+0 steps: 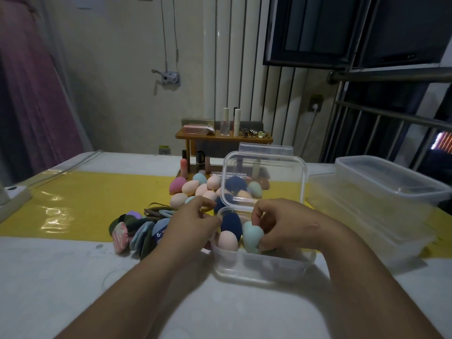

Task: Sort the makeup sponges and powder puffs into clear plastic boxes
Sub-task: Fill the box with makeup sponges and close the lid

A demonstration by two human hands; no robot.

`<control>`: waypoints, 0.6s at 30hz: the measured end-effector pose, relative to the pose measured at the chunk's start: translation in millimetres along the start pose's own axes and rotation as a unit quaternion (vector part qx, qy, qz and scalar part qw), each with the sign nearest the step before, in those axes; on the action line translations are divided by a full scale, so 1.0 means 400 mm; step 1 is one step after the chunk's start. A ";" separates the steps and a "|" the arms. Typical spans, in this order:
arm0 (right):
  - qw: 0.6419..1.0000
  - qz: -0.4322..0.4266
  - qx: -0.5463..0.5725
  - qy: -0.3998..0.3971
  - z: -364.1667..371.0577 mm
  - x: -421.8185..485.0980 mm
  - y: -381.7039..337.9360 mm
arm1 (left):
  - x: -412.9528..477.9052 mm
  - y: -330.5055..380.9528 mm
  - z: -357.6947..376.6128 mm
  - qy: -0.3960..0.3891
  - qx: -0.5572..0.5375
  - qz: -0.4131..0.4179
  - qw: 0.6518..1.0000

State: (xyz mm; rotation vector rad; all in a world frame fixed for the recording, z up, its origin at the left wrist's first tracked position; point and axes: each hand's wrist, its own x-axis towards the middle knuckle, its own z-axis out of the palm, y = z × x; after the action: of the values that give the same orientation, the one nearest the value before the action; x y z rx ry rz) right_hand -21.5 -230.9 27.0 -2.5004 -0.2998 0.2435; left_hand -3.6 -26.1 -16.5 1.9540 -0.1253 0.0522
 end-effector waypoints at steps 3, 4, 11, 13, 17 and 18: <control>0.999 -0.006 -0.052 0.006 0.003 -0.001 -0.001 | 0.001 0.000 0.002 0.003 -0.007 -0.011 1.000; 0.998 -0.008 -0.055 0.008 0.003 -0.002 -0.002 | 0.001 0.001 0.002 0.000 -0.007 -0.013 1.000; 0.995 0.009 -0.099 -0.003 0.019 0.008 -0.003 | 0.001 0.002 0.005 -0.001 0.011 -0.012 1.000; 0.996 0.013 -0.088 0.007 0.021 0.010 -0.003 | 0.001 0.002 0.006 0.001 0.009 -0.012 1.000; 0.995 0.010 -0.095 0.020 0.031 0.012 -0.012 | 0.000 0.002 0.005 0.000 0.004 -0.013 1.000; 0.994 0.007 -0.103 0.021 0.034 0.013 -0.014 | -0.001 0.002 0.004 -0.001 0.005 -0.015 1.000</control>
State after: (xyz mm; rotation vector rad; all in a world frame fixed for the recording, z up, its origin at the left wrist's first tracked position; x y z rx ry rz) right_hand -20.5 -217.5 18.7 -2.7081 -0.3025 0.1723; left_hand -4.2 -27.8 -16.4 1.9653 -0.0974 0.0317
